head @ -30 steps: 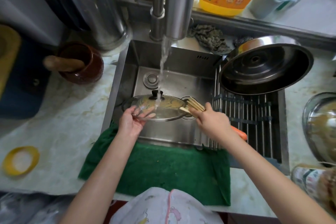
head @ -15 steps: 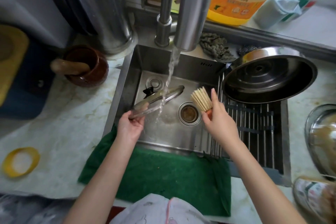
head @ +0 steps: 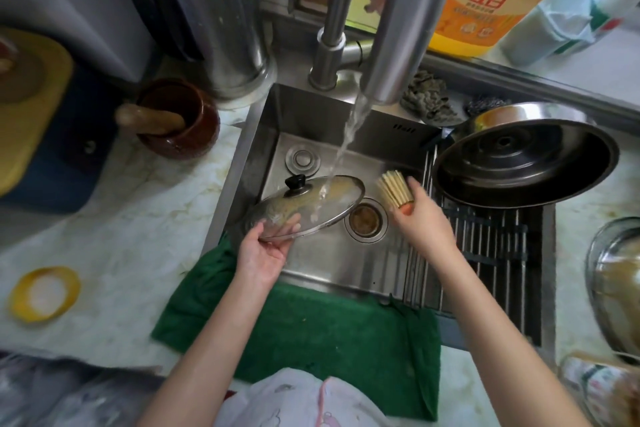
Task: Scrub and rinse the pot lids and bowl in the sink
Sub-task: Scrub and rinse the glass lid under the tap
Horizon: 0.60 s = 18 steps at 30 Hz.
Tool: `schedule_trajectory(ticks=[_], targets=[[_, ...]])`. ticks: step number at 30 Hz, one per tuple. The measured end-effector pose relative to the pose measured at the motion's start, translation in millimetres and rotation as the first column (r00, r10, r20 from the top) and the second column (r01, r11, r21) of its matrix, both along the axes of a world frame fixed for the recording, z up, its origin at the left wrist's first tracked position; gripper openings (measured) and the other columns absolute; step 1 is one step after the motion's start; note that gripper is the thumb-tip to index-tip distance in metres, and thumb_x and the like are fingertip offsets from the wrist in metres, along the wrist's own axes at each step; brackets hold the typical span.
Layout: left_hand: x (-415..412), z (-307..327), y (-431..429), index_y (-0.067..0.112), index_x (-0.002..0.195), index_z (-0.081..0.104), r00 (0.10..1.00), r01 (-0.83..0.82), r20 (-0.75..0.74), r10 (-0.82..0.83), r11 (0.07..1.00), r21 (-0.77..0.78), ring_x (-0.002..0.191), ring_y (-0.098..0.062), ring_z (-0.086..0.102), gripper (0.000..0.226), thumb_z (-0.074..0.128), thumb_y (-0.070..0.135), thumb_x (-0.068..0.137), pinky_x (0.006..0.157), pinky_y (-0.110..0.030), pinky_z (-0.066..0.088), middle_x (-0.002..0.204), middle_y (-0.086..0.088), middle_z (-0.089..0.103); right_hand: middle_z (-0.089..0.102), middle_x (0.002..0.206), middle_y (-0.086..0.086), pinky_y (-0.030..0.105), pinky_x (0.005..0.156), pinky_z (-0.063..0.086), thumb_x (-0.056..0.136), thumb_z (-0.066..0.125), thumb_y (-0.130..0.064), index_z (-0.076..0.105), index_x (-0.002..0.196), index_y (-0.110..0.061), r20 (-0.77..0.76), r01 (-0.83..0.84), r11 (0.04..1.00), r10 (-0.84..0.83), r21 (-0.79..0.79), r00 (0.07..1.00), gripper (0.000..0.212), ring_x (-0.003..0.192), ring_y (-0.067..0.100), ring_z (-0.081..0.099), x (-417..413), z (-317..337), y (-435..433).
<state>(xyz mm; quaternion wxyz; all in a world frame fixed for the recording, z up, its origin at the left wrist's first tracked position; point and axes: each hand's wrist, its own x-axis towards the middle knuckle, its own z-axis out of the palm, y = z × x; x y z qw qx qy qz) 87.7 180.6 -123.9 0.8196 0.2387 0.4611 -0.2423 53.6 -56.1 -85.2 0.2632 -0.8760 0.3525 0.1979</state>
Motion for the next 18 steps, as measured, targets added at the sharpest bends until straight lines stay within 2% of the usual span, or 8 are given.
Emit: schedule_trajectory(ticks=[2, 3, 5, 7, 10, 13, 16, 18], targets=[[0, -2, 1, 0.010, 0.107, 0.044, 1.000, 0.007, -0.018, -0.007, 1.000, 0.004, 0.066, -0.029, 0.072, 0.018, 0.030, 0.021, 0.104, 0.052, -0.032, 0.058, 0.079, -0.028, 0.070, 0.057, 0.121, 0.006, 0.042, 0.086, 0.052, 0.080, 0.071, -0.036, 0.036, 0.141, -0.015, 0.066, 0.242, 0.931, -0.269, 0.272, 0.961, 0.073, 0.101, 0.024, 0.060, -4, -6, -3], [0, -6, 2, 0.010, 0.111, 0.043, 1.000, 0.006, -0.030, -0.006, 1.000, 0.010, 0.065, -0.029, 0.072, 0.018, 0.030, 0.021, 0.104, 0.052, -0.032, 0.058, 0.079, -0.028, 0.070, 0.057, 0.119, 0.006, 0.039, 0.086, 0.051, 0.079, 0.074, -0.033, 0.039, 0.136, -0.012, 0.050, 0.221, 0.930, -0.246, 0.293, 0.968, 0.070, 0.101, 0.024, 0.059, -6, -5, 0], [-3, -10, 5, 0.007, 0.120, 0.040, 0.998, 0.028, -0.055, -0.027, 0.999, 0.023, 0.065, -0.029, 0.072, 0.024, 0.030, 0.023, 0.104, 0.051, -0.034, 0.058, 0.081, -0.029, 0.070, 0.057, 0.120, 0.008, 0.039, 0.088, 0.049, 0.081, 0.072, -0.020, 0.042, 0.134, -0.012, 0.063, 0.141, 0.960, -0.161, 0.243, 0.985, 0.061, 0.104, 0.026, 0.058, -10, -9, 6], [-5, -13, 2, 0.006, 0.118, 0.042, 0.993, 0.070, -0.096, -0.066, 0.997, 0.035, 0.066, -0.030, 0.072, 0.025, 0.032, 0.024, 0.104, 0.054, -0.036, 0.059, 0.090, -0.029, 0.068, 0.058, 0.122, 0.009, 0.042, 0.087, 0.052, 0.085, 0.066, -0.012, 0.040, 0.139, -0.013, 0.118, 0.145, 0.955, -0.180, 0.257, 0.977, 0.061, 0.100, 0.027, 0.061, -15, -12, 7], [0, -13, -7, 0.011, 0.099, 0.044, 0.976, 0.141, -0.175, -0.128, 0.988, 0.069, 0.073, -0.029, 0.067, 0.018, 0.032, 0.025, 0.104, 0.074, -0.042, 0.056, 0.100, -0.022, 0.058, 0.058, 0.112, 0.012, 0.034, 0.059, 0.055, 0.091, 0.060, -0.017, 0.024, 0.148, -0.021, 0.117, 0.223, 0.894, -0.288, 0.388, 0.951, 0.067, 0.068, 0.024, 0.065, -22, -19, 3], [3, -29, -18, 0.014, 0.083, 0.045, 0.945, 0.249, -0.262, -0.198, 0.951, 0.181, 0.073, -0.022, 0.054, 0.026, 0.032, 0.024, 0.104, 0.091, -0.048, 0.042, 0.093, -0.011, 0.052, 0.058, 0.108, 0.014, 0.026, 0.046, 0.046, 0.095, 0.055, -0.019, 0.014, 0.149, -0.028, 0.088, 0.199, 0.903, -0.250, 0.381, 0.964, 0.068, 0.064, 0.020, 0.060, -25, -25, 3], [1, -46, -23, 0.013, 0.079, 0.047, 0.918, 0.303, -0.336, -0.209, 0.917, 0.258, 0.069, -0.020, 0.049, 0.031, 0.036, 0.030, 0.102, 0.074, -0.043, 0.043, 0.084, -0.007, 0.050, 0.057, 0.111, 0.015, 0.027, 0.049, 0.047, 0.093, 0.058, -0.022, 0.025, 0.144, -0.016, -0.030, 0.231, 0.898, -0.237, 0.374, 0.971, 0.062, 0.069, 0.020, 0.058, -21, -40, 5], [2, -48, -26, 0.011, 0.102, 0.055, 0.909, 0.336, -0.353, -0.223, 0.892, 0.303, 0.073, -0.023, 0.053, 0.031, 0.033, 0.032, 0.101, 0.075, -0.041, 0.043, 0.084, -0.007, 0.052, 0.061, 0.091, 0.013, 0.033, 0.056, 0.051, 0.087, 0.066, -0.022, 0.045, 0.128, -0.002, -0.099, 0.310, 0.883, -0.294, 0.352, 0.951, 0.051, 0.063, 0.020, 0.058, -19, -51, 11]])
